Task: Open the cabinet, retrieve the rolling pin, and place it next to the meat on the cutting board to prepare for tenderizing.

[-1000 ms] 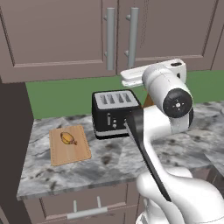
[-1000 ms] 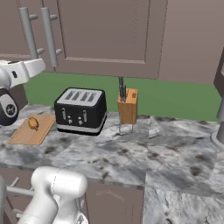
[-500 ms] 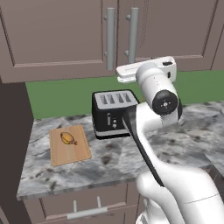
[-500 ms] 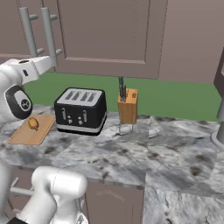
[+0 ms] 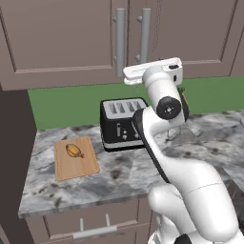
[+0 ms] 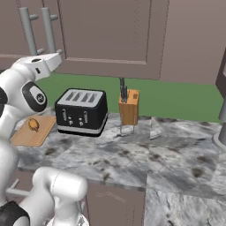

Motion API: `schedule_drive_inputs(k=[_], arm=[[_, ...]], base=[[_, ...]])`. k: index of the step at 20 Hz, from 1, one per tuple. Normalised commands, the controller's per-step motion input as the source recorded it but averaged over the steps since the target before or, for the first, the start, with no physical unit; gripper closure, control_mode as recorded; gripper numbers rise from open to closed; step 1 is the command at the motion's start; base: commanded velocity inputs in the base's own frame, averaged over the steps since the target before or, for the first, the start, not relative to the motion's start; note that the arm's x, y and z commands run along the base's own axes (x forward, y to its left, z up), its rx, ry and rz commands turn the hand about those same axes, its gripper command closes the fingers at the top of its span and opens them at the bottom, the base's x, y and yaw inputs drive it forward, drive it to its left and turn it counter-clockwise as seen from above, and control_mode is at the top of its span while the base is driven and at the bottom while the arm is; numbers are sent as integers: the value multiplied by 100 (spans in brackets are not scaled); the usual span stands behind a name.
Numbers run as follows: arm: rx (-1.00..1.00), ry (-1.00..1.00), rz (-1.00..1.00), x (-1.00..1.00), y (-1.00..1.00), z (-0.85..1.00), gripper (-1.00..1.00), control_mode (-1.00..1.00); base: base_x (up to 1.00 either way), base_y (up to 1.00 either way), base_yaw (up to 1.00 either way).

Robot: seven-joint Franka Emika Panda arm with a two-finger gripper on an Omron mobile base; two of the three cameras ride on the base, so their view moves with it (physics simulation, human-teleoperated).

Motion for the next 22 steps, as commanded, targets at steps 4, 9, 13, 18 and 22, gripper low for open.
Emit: schedule_drive_inputs(k=[4, 9, 13, 18, 22], arm=[[0, -4, 0, 58, 0, 0, -100, -100], [0, -3, 0, 56, 1, 0, -100, -100], [0, -1, 0, 58, 5, 0, -100, -100], [0, 0, -1, 58, 7, 0, 100, -100], [0, 0, 0, 9, 3, 0, 100, -100]], base=[[0, 0, 0], [0, 0, 0], [0, 0, 0], [0, 0, 0], [0, 0, 0]])
